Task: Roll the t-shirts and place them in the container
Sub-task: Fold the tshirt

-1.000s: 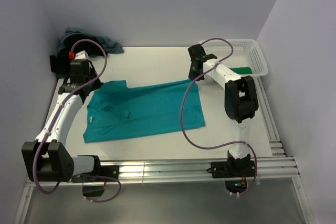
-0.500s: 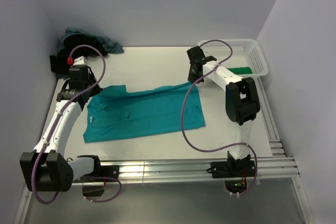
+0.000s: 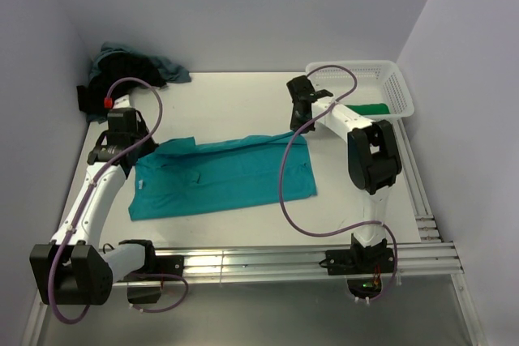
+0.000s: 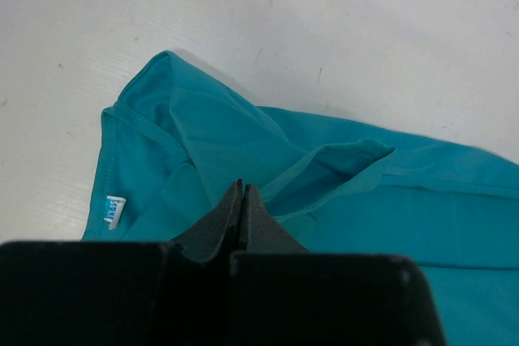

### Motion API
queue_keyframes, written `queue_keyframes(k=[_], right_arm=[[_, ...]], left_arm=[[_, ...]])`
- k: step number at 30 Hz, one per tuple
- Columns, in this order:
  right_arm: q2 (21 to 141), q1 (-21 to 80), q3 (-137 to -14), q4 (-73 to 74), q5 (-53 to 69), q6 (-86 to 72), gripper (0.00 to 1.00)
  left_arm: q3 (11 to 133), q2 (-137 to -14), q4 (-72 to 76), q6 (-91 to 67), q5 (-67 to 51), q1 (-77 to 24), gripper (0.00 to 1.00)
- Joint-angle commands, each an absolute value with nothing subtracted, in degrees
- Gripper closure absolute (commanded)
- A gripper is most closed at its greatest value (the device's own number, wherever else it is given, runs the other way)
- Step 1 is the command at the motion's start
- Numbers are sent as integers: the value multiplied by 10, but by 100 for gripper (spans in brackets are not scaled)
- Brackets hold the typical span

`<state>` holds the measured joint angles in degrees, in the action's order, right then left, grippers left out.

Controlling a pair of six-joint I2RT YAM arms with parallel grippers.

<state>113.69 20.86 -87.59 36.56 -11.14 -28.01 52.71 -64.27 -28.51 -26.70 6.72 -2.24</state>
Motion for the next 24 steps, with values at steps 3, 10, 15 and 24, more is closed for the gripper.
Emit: queue_keyframes(k=[3, 10, 15, 24], right_arm=[[1108, 214, -887, 350, -129, -266, 100], [1087, 218, -851, 295, -141, -248, 100], [1065, 220, -817, 235, -145, -242, 100], [1024, 222, -772, 187, -145, -236, 100]], left_arm=[[529, -628, -280, -271, 62, -24, 100], [532, -626, -284, -269, 62, -24, 100], [538, -625, -292, -268, 62, -24, 100], [539, -617, -295, -275, 60, -24, 100]])
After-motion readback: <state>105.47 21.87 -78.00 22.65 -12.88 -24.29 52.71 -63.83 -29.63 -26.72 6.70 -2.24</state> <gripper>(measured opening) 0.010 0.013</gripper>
